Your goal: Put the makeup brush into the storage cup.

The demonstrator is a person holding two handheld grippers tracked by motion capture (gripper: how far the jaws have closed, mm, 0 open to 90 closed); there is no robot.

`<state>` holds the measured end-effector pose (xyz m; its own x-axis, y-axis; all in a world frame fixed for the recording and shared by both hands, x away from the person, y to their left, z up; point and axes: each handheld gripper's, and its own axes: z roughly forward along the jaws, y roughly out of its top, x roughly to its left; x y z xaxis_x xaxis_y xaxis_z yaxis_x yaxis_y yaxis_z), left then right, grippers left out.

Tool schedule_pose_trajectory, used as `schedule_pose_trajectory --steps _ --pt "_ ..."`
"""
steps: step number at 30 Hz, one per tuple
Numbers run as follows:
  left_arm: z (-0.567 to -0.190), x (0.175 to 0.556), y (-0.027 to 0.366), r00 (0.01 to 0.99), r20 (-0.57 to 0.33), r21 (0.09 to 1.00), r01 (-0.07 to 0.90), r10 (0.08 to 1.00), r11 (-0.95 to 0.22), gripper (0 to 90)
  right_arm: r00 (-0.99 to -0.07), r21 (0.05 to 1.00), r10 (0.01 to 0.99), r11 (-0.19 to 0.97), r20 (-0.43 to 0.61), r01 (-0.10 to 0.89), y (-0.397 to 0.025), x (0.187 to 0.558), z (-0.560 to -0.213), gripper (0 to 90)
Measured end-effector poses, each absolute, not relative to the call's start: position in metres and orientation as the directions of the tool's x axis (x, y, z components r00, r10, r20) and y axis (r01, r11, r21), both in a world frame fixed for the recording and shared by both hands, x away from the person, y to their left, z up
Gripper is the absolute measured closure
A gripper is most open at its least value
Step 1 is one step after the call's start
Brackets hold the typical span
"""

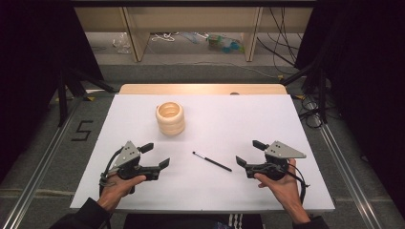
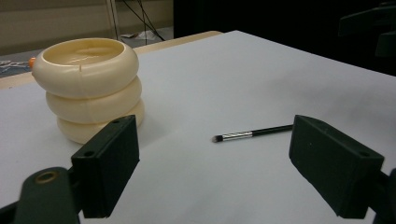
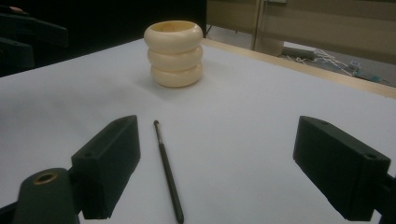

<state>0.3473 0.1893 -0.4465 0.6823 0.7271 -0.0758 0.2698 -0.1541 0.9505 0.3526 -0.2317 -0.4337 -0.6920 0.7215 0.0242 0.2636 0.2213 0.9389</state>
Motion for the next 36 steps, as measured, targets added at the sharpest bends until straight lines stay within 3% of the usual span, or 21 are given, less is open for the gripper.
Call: schedule_pose_trajectory --steps 18,36 --pt "-0.447 0.347 0.187 0.688 -0.07 0.947 0.273 0.723 -0.169 15.7 -0.704 0.923 0.71 0.295 -0.038 0.248 -0.223 0.357 -0.428 15.7" --pt "-0.448 0.349 0.189 0.67 -0.081 0.943 0.291 0.738 -0.16 15.7 -0.784 0.817 0.614 0.496 -0.092 0.293 -0.193 0.384 -0.401 18.6"
